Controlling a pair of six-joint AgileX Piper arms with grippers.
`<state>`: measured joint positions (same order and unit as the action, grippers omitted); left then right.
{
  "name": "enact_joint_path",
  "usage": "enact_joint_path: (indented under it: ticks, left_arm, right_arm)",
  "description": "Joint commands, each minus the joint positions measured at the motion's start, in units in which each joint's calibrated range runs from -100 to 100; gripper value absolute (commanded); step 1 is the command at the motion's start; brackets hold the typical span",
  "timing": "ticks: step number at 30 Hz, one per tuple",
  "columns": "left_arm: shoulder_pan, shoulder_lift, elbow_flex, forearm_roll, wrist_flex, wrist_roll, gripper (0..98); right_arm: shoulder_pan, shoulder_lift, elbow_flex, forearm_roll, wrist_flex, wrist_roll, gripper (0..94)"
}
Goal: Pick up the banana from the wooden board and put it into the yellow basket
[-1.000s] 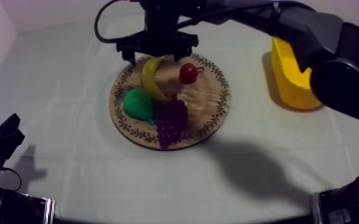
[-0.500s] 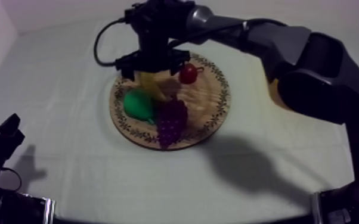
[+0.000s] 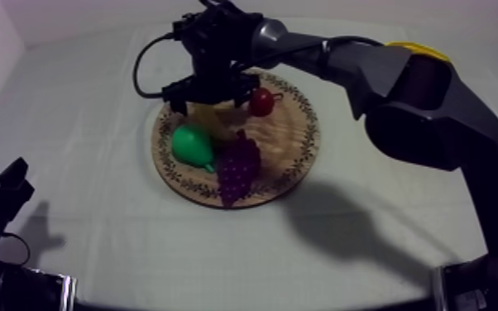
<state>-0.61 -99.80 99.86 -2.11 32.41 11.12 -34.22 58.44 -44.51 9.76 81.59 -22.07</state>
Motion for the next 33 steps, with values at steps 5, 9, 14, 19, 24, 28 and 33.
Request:
enact_joint_path:
  ticks: [5,9,14,19,24,28,33]
  left_arm:
    - [0.0,0.0,0.0,-0.02,0.0,0.0,0.1]
    - [0.0,0.0,0.0,-0.02,0.0,0.0,0.1]
    - [0.0,0.0,0.0,-0.02,0.0,0.0,0.1]
    - [0.0,0.0,0.0,-0.02,0.0,0.0,0.1]
    - [0.0,0.0,0.0,-0.02,0.0,0.0,0.1]
    - [0.0,0.0,0.0,-0.02,0.0,0.0,0.1]
    - [0.0,0.0,0.0,-0.02,0.0,0.0,0.1]
  right_arm:
    - [0.3,0.6,0.0,-0.5,-0.7,0.5,67.9]
    - [0.4,0.9,0.1,-0.4,-1.0,0.7,62.6]
    - [0.7,1.1,0.3,-1.6,-2.4,1.9,49.7]
    - [1.0,1.2,1.3,-2.7,-4.3,3.2,37.1]
    - [1.0,1.4,1.7,-3.2,-5.2,4.0,28.9]
    - [0.9,1.6,1.7,-3.8,-5.6,4.3,24.3]
    - [0.7,1.7,1.7,-4.0,-5.7,4.5,22.3]
